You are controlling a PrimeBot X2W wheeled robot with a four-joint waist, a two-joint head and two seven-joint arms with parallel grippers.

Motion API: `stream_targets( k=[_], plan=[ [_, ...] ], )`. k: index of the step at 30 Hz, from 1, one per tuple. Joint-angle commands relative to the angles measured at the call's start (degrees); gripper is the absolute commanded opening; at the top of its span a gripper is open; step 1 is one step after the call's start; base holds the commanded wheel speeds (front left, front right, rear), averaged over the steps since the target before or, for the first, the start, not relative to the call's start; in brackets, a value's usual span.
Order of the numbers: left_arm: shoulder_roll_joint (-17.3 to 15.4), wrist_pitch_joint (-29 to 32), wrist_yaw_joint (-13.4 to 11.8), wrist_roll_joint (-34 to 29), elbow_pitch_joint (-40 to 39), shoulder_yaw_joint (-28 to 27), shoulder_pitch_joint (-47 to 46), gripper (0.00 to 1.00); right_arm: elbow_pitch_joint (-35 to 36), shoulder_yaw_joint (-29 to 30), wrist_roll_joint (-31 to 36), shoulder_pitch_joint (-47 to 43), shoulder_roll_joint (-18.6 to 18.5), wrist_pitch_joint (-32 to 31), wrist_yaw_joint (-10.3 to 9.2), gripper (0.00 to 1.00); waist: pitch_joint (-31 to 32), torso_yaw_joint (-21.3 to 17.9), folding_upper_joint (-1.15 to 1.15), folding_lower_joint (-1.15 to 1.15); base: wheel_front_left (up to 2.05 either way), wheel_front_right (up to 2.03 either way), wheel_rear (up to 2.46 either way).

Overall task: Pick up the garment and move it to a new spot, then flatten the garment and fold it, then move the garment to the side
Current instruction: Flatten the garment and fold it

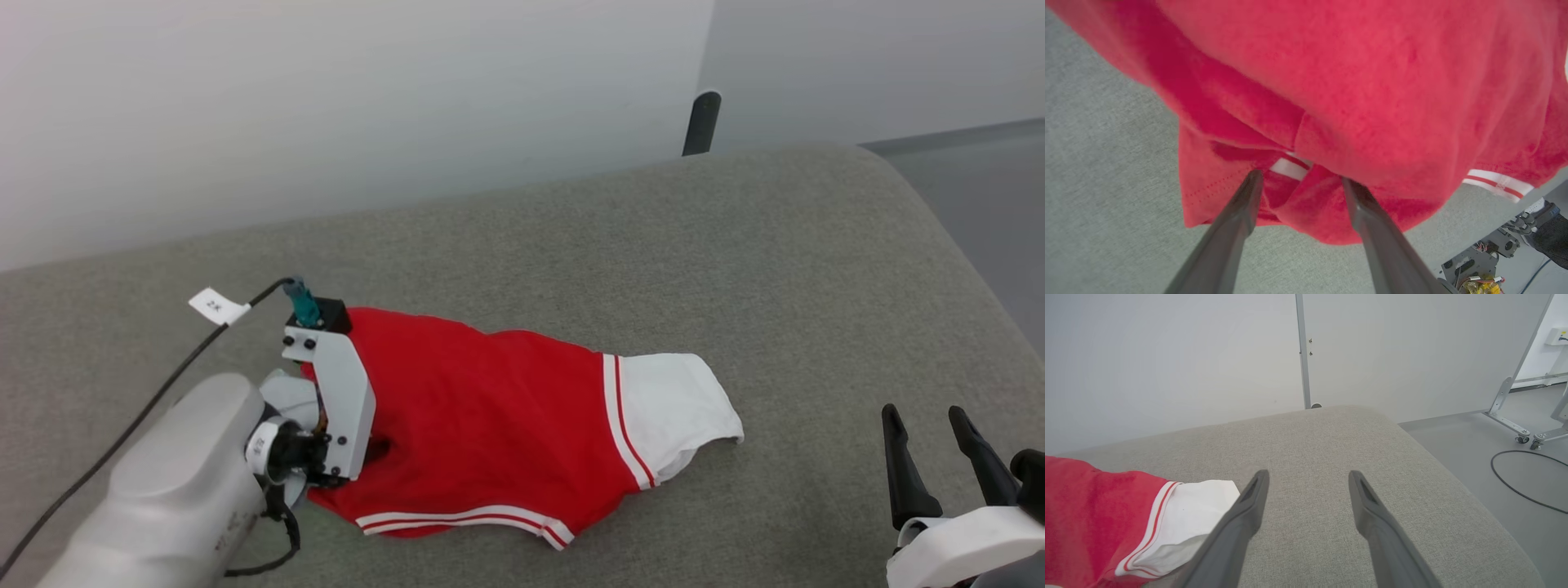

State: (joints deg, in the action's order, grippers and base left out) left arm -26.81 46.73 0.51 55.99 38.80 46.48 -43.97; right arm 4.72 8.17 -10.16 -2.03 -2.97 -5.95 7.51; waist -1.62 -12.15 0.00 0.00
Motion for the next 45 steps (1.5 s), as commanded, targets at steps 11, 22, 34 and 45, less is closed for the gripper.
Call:
stream_targets(
  k=[11, 22, 34, 45],
  plan=[
    [0.4, 3.2, -1.0, 3.0, 0.0, -0.8, 1.4, 0.00, -1.7, -0.1, -0.8, 1.0, 0.1, 1.2, -0.03, 1.00, -1.1, -0.8, 0.00, 0.00, 0.00, 0.00, 0.00],
    [-2.7, 5.1, -1.7, 1.0, -4.5, -1.5, -5.4, 0.00, -2.4, -0.1, -1.2, 0.1, 0.1, 1.5, -0.03, 1.00, 0.0, 0.3, 0.00, 0.00, 0.00, 0.00, 0.00],
    [1.9, 2.4, 0.8, 2.1, -7.2, -3.6, -13.9, 0.00, -3.0, -1.1, -1.1, -0.7, 0.1, 1.4, -0.03, 1.00, 1.1, -1.1, 0.00, 0.00, 0.00, 0.00, 0.00],
    [14.1, 0.6, 4.5, 4.5, -6.4, 1.1, -8.8, 0.00, -3.5, -2.1, -1.9, 0.0, 0.1, 1.5, -0.03, 1.00, -0.1, -3.6, 0.00, 0.00, 0.00, 0.00, 0.00]
  ],
)
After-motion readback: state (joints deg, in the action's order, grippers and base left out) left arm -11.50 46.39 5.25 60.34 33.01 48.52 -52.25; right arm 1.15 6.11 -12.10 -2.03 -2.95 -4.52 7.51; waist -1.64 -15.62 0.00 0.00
